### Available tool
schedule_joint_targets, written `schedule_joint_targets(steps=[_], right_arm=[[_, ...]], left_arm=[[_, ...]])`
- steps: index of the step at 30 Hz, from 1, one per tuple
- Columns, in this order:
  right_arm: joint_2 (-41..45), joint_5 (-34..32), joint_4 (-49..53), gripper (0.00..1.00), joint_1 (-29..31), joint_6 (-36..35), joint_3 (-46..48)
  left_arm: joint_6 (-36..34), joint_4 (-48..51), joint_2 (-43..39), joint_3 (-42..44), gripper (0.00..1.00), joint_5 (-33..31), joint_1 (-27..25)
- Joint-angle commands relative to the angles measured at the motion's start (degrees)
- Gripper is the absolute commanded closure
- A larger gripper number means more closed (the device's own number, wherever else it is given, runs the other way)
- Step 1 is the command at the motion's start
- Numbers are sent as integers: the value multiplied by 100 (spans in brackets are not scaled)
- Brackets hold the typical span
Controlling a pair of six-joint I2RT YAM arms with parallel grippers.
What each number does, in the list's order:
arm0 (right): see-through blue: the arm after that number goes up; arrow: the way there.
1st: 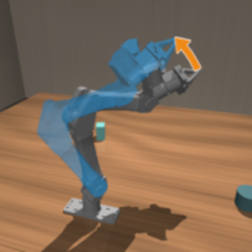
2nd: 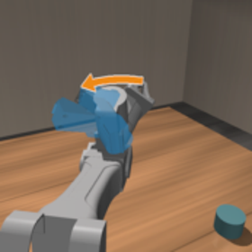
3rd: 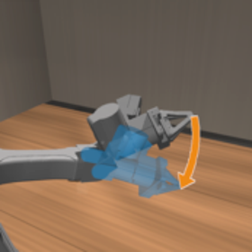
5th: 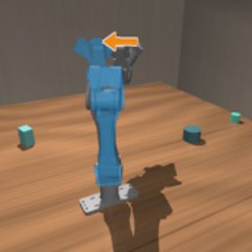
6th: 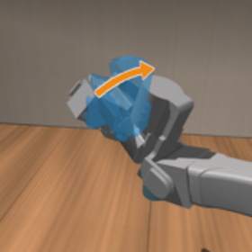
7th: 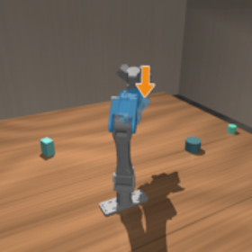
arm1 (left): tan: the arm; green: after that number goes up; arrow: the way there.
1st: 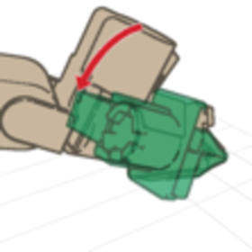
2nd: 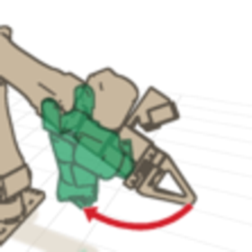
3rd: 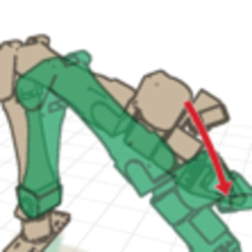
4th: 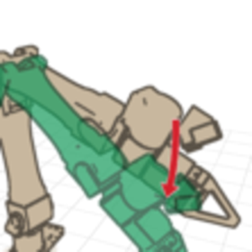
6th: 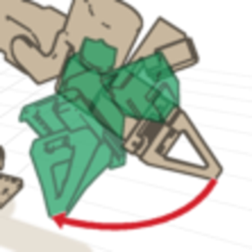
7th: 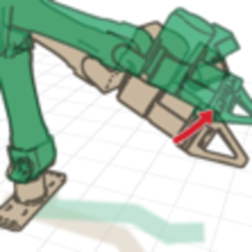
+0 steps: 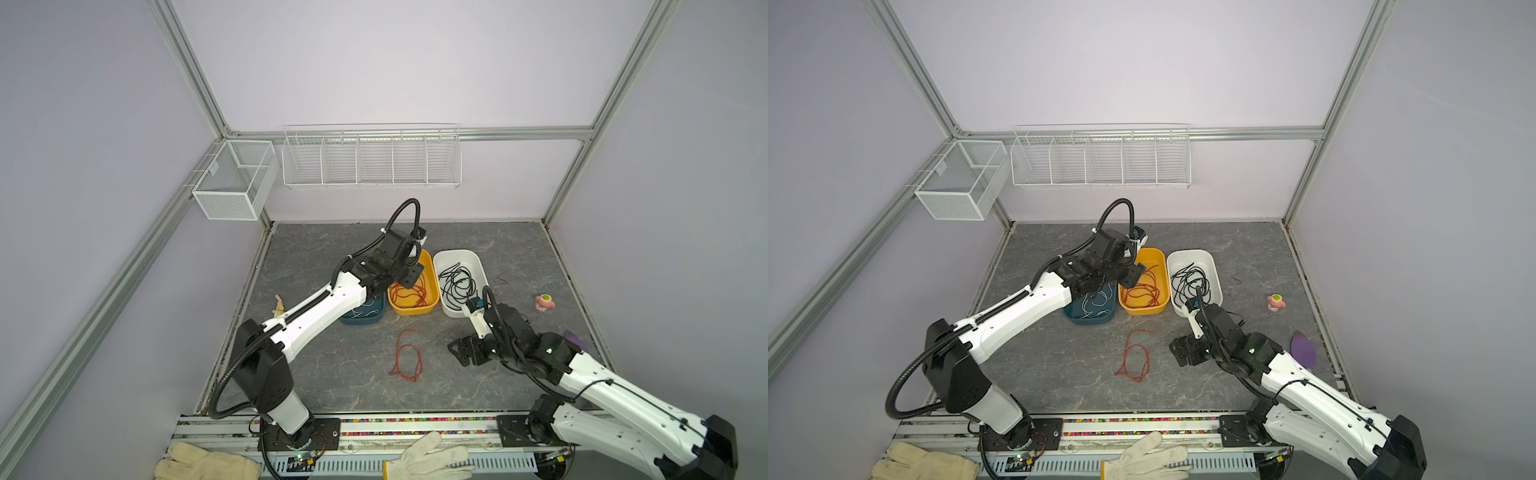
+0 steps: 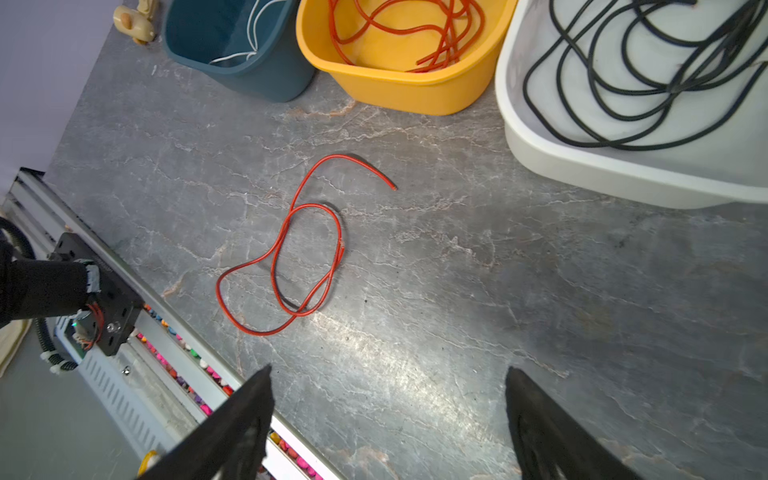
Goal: Untangle the cables
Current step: 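Draw the left gripper back while the right reaches toward the short red cable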
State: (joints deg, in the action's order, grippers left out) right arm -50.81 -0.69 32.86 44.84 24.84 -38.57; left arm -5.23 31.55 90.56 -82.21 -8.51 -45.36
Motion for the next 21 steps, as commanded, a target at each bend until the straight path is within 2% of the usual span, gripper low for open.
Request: schedule_joint_targets(steps=[1,6,9,10,12,15,21], right_arm=[[142,-372,103,12,31,285,-35],[228,59,-104,12,32,279,-9],[-86,924,-124,12,48,-66,-146],[-200,987,-99,12,80,-69,-180],[-377,1071,-136,12,173,-118,-195],[-489,1054,-248,12,394,-116,-195],[-650,700,-415,12,994,-119,-289]], left_arm=[[-465,473,-442,402,39,233,11],[-280,760,-1188,1088,37,384,9],[-190,821,-1690,1670,37,562,-20],[-180,854,-1833,1818,37,626,-39],[-110,901,-2147,2157,30,701,-62],[-64,931,-2531,2572,1,764,-90],[-67,829,-3070,3307,0,669,-118]])
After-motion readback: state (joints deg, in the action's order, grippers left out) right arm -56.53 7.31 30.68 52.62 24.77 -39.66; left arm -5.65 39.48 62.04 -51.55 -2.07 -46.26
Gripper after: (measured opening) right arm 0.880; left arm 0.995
